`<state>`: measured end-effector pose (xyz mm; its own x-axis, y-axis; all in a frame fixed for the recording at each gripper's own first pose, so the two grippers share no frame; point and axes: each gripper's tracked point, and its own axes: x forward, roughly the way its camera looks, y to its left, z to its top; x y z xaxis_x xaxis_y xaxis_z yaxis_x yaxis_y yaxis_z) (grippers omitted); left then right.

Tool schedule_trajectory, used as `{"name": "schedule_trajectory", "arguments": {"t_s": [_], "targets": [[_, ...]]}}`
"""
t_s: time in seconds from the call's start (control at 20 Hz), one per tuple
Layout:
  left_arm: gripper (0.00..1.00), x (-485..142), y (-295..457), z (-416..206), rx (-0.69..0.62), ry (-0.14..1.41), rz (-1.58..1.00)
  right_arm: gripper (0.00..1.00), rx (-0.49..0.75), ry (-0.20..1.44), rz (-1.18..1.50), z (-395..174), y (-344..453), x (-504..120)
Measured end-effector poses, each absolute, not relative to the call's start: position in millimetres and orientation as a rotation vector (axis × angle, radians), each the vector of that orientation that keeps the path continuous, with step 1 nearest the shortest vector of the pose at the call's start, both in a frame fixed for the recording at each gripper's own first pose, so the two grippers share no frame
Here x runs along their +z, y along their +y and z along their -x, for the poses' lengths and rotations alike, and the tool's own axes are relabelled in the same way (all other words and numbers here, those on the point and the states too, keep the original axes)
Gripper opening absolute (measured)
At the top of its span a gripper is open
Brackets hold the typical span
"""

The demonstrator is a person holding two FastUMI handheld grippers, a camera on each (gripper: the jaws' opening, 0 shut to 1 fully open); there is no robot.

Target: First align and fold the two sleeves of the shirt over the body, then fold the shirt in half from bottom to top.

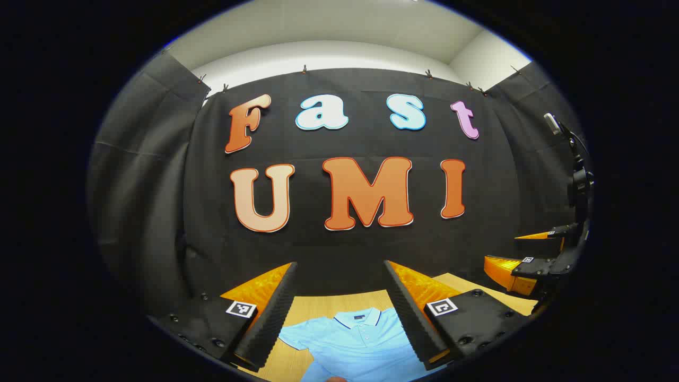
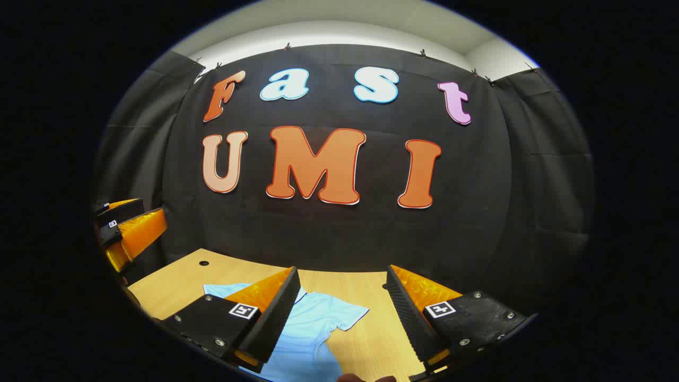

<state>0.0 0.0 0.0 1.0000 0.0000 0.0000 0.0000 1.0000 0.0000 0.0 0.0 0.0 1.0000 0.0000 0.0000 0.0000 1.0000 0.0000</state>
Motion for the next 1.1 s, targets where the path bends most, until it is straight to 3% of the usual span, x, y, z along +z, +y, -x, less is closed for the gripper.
{"name": "schedule_trajectory", "arguments": {"t_s": [1.1], "targets": [[1.0,4,32,-2,0.06,-0.014,0.007,0.99,-0.011,0.141,0.0,-52,-12,-29]]}}
